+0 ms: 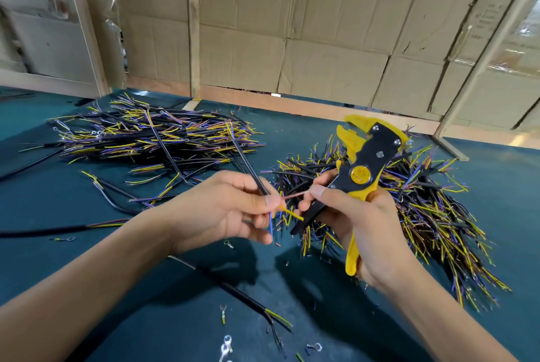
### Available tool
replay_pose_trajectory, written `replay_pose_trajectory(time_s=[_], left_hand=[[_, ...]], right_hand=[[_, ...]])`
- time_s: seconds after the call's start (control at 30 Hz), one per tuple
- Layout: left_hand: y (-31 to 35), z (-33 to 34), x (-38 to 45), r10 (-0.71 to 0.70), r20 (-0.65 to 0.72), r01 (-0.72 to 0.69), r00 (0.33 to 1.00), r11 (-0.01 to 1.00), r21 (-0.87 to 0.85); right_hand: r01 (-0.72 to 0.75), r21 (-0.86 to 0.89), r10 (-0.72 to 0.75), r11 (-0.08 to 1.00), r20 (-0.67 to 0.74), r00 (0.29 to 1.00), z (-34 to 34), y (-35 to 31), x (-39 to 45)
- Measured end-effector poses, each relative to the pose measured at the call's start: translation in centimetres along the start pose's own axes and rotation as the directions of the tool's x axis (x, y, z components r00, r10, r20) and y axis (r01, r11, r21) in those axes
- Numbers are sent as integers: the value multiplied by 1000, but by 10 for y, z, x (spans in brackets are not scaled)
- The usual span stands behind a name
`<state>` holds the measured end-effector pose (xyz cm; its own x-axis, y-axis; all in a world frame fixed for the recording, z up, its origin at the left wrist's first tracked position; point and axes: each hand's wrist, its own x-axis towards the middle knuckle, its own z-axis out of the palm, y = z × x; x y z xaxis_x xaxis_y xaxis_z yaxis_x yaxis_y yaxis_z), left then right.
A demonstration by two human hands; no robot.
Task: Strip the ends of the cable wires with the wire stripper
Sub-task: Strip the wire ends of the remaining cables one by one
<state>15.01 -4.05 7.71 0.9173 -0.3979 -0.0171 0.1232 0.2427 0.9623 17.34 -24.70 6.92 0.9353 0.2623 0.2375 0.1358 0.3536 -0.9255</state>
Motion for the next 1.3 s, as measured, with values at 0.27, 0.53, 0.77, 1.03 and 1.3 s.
replay_pose_trajectory(time_s=[0.27, 0.53, 0.77, 1.03, 1.3], left_hand=[[14, -7, -3, 215, -64, -219, 974, 974, -53], [17, -6, -4, 227, -89, -232, 970, 971, -55], [18, -5, -4, 203, -126, -212, 971, 975, -61], [22, -5, -4, 110, -201, -99, 974, 993, 64], [22, -10, -3, 210, -408, -280, 888, 952, -119]], right_hand=[[-207, -193, 259, 959, 307, 916, -8, -11, -5], [-146, -258, 240, 955, 382, 892, -8, -8, -10], [-82, -328, 216, 941, 397, 892, -8, -9, -8], [-137, -301, 198, 944, 181, 963, 3, 5, -11], [-156, -186, 206, 970, 292, 934, 4, 12, -13]])
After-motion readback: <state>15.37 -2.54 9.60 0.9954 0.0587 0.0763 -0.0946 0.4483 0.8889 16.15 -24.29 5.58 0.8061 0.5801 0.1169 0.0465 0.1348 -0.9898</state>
